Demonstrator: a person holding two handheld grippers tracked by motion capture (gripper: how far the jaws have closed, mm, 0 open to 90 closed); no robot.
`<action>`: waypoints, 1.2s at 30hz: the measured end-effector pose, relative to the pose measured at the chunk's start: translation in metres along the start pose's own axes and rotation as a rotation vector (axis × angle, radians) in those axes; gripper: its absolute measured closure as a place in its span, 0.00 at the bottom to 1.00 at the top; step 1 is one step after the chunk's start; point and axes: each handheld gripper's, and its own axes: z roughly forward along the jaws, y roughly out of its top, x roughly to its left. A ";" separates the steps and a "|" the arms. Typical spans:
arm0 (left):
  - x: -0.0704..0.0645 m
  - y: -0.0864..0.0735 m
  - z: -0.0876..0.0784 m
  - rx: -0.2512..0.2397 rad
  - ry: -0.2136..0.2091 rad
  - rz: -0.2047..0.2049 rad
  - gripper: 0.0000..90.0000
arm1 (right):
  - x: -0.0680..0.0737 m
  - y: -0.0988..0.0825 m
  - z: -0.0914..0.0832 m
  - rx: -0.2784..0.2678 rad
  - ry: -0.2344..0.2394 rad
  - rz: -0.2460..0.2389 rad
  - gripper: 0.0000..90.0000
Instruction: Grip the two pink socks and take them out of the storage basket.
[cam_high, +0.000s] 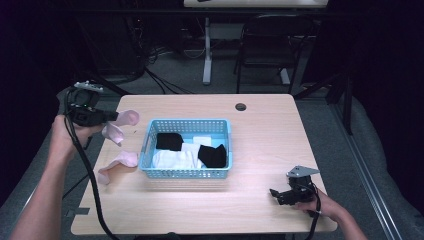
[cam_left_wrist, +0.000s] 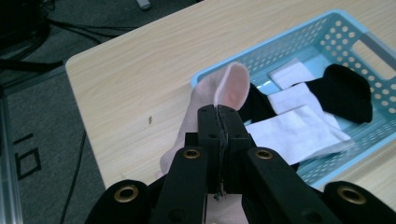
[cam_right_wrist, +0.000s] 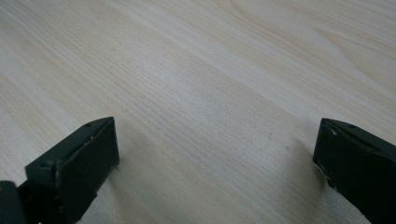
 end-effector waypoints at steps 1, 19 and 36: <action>0.002 -0.002 -0.001 -0.003 0.000 -0.008 0.99 | 0.000 0.000 0.000 0.000 0.000 0.000 0.00; 0.038 -0.039 0.006 0.044 0.054 -0.113 0.99 | 0.000 0.000 0.000 0.000 0.000 0.000 0.00; 0.051 -0.065 0.037 0.087 0.038 -0.178 0.99 | 0.000 0.000 0.000 0.001 0.000 0.001 0.00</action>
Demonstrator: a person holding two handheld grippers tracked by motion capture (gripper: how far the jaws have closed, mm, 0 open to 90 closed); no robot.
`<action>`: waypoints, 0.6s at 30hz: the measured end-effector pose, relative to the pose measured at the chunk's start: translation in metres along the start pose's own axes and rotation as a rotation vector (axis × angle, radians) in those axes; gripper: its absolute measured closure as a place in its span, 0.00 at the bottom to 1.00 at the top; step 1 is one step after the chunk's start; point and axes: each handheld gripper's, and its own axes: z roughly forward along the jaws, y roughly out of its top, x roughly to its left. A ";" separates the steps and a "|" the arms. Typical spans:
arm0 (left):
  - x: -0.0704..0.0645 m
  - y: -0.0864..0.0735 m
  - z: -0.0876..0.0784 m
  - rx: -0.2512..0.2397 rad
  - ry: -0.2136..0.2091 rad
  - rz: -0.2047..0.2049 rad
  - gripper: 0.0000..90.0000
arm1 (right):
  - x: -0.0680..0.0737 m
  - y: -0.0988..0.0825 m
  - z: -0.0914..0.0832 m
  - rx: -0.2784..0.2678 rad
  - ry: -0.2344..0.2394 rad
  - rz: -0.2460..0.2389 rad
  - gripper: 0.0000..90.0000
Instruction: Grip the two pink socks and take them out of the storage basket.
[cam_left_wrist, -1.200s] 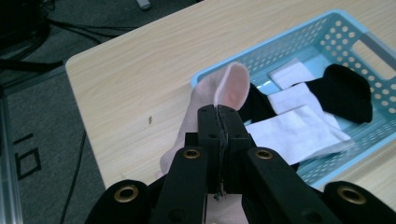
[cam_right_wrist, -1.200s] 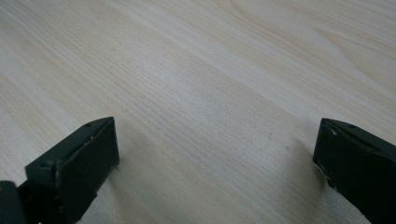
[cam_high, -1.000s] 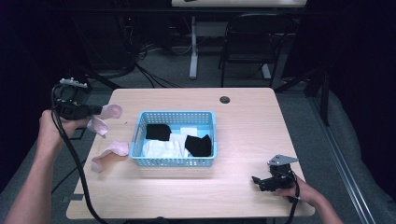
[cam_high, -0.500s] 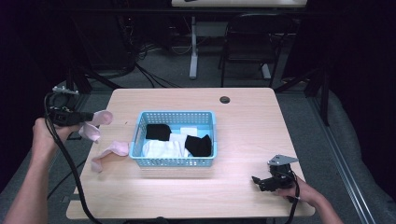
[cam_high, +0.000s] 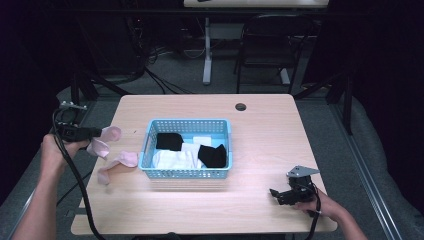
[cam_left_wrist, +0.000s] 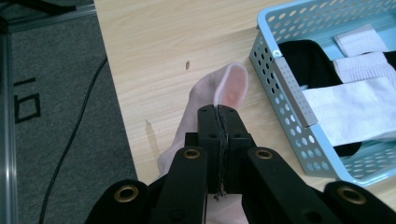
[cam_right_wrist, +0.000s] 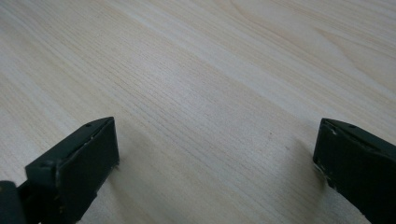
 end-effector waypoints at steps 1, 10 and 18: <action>0.001 -0.002 0.005 0.007 -0.004 -0.005 0.99 | 0.000 0.000 0.000 -0.002 0.000 0.002 0.00; -0.006 -0.008 0.035 0.035 -0.031 -0.018 0.99 | 0.000 0.000 0.000 -0.002 0.003 0.000 0.00; -0.006 -0.007 0.063 0.057 -0.049 -0.040 0.99 | -0.001 0.000 0.000 -0.004 0.006 -0.004 0.00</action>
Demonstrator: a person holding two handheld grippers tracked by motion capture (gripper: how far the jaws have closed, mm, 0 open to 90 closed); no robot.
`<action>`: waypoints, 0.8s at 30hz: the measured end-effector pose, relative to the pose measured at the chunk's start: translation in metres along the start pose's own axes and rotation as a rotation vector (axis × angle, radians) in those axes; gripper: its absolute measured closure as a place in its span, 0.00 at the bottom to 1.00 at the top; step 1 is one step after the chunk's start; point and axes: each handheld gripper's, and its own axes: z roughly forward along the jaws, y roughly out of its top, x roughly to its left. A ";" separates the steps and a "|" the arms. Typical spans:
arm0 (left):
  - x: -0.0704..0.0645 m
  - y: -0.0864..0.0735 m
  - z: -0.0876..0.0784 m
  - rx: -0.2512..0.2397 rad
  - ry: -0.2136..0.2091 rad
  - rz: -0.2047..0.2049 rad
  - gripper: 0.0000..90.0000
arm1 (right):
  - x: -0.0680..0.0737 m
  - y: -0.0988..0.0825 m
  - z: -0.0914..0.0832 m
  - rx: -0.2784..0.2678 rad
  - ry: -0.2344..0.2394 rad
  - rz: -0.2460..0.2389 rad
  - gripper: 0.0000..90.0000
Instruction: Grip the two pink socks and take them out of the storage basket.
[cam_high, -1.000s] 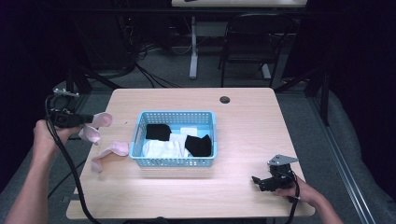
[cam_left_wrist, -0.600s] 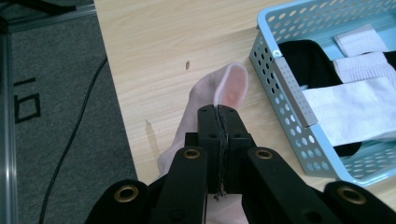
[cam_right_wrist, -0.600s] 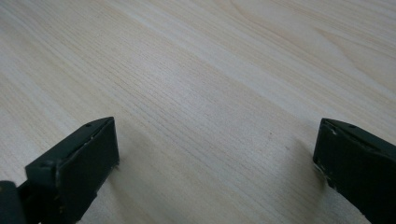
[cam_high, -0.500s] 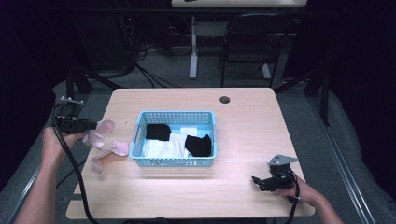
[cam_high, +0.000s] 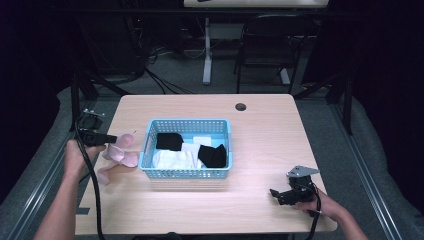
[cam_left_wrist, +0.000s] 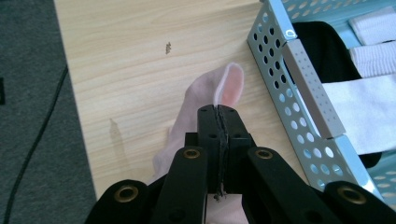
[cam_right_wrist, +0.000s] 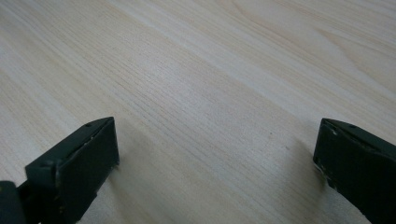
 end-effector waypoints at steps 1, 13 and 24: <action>0.000 0.000 0.004 0.008 -0.001 0.001 0.99 | 0.000 0.000 0.000 0.002 0.000 0.001 0.00; 0.001 -0.002 0.040 0.080 -0.039 -0.042 0.99 | 0.000 0.000 -0.001 0.005 -0.003 0.001 0.00; 0.007 -0.017 0.070 0.146 -0.048 -0.081 0.99 | 0.001 0.000 -0.001 0.001 -0.008 0.007 0.00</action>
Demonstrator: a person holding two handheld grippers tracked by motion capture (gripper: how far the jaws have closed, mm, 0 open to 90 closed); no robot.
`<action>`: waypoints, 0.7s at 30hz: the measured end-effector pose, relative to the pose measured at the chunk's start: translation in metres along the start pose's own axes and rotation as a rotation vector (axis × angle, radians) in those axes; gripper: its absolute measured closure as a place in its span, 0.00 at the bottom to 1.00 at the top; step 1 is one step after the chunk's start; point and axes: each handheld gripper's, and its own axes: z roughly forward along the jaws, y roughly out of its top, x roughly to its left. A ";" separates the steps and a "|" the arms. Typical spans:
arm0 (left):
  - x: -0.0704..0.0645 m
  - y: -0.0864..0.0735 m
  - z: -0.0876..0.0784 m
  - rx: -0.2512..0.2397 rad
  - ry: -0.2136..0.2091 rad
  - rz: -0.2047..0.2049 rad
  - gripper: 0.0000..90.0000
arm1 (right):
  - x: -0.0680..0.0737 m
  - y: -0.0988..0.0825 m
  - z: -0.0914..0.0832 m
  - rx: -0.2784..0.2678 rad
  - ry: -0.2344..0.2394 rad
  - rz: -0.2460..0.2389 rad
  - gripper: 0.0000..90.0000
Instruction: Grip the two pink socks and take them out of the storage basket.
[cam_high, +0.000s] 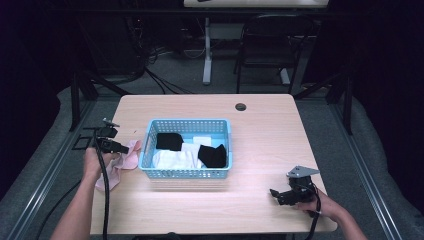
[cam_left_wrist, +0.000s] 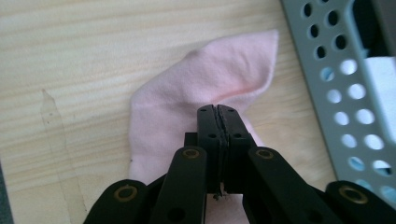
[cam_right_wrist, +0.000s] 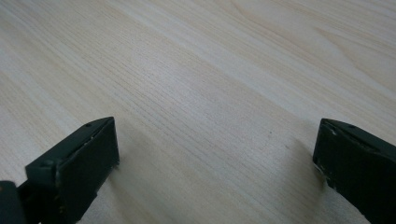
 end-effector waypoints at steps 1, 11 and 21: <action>0.001 -0.001 0.001 0.000 -0.008 -0.008 0.98 | 0.000 0.000 0.000 0.000 0.000 0.000 0.00; 0.004 -0.009 -0.028 -0.079 0.001 -0.037 0.47 | 0.000 0.000 0.000 0.000 0.000 0.000 0.00; 0.004 -0.024 -0.073 -0.183 0.024 -0.031 0.17 | 0.000 0.000 0.000 0.000 0.000 0.001 0.00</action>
